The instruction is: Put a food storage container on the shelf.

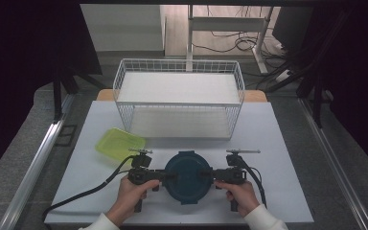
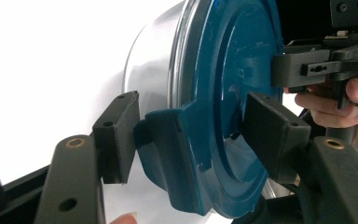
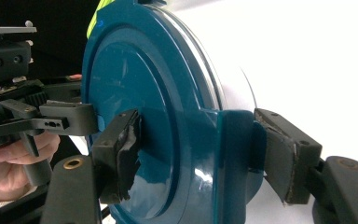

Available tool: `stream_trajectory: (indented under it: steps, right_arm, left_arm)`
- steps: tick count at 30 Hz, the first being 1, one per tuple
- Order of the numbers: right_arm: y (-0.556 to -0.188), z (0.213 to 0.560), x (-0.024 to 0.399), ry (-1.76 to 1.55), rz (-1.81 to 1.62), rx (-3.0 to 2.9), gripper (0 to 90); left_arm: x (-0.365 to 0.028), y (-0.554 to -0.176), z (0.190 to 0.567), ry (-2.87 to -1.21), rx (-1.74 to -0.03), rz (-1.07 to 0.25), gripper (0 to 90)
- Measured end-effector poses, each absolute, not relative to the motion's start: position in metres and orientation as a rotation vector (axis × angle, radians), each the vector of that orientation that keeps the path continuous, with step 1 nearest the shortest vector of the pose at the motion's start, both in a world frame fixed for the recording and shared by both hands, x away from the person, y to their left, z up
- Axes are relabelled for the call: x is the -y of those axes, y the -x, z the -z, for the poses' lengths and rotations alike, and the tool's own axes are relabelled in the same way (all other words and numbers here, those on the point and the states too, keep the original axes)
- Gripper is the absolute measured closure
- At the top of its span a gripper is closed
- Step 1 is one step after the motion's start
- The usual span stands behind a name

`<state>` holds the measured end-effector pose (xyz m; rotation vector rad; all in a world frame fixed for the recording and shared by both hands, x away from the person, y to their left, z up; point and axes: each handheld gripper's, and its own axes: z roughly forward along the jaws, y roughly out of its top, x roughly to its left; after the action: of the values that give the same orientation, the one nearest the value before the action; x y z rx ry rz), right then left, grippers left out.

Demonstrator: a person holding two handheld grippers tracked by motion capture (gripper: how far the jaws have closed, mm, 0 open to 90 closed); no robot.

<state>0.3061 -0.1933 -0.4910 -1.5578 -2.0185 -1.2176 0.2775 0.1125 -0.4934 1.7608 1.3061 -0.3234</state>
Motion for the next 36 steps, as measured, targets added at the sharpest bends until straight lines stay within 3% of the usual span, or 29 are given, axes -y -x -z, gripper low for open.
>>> stream_trajectory:
  steps: [36]
  right_arm:
    - [-0.308, 0.473, 0.187, 1.522, 1.288, 2.074, 34.1]
  left_arm:
    - [-0.118, -0.282, 0.471, -1.785, -1.279, 0.273, 38.3]
